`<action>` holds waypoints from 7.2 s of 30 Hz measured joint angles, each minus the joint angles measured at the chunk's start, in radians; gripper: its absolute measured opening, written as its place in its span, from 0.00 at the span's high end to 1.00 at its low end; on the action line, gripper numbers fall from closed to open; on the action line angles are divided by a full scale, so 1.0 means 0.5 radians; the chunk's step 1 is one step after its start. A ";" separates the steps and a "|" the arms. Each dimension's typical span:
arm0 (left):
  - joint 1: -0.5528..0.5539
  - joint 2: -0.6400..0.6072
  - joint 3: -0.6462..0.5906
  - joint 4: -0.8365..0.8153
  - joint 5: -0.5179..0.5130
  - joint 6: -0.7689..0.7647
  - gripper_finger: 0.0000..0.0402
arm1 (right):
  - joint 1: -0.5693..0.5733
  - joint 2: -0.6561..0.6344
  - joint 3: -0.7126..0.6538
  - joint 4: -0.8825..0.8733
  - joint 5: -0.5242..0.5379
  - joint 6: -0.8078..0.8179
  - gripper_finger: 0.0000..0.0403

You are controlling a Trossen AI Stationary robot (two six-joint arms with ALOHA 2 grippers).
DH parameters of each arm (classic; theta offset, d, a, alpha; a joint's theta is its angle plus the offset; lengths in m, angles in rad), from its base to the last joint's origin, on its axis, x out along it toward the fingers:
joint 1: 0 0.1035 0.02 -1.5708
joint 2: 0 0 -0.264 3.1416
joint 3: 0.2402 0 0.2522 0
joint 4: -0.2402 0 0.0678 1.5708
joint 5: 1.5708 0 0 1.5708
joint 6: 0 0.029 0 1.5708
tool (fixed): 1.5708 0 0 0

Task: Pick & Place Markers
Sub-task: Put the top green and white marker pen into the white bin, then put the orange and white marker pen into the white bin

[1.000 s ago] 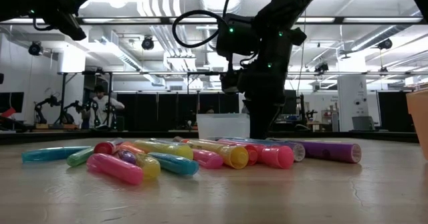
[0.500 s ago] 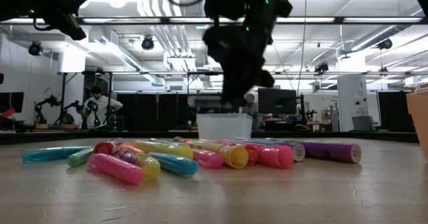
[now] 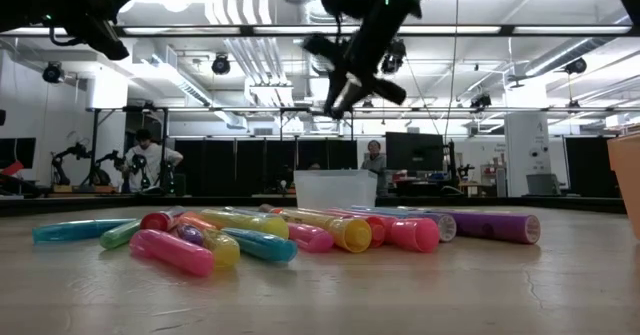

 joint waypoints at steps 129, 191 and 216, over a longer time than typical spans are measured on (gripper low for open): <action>0.001 0.015 0.000 -0.060 0.263 -0.304 0.75 | 0.580 1.033 0.759 -0.359 -0.424 0.226 0.67; 0.001 0.015 0.000 -0.059 0.276 -0.304 0.75 | -0.187 0.750 1.136 -0.978 0.078 -0.097 0.86; 0.001 0.015 0.000 -0.060 0.277 -0.301 0.75 | -0.339 0.757 0.545 -0.492 -0.069 -0.035 0.85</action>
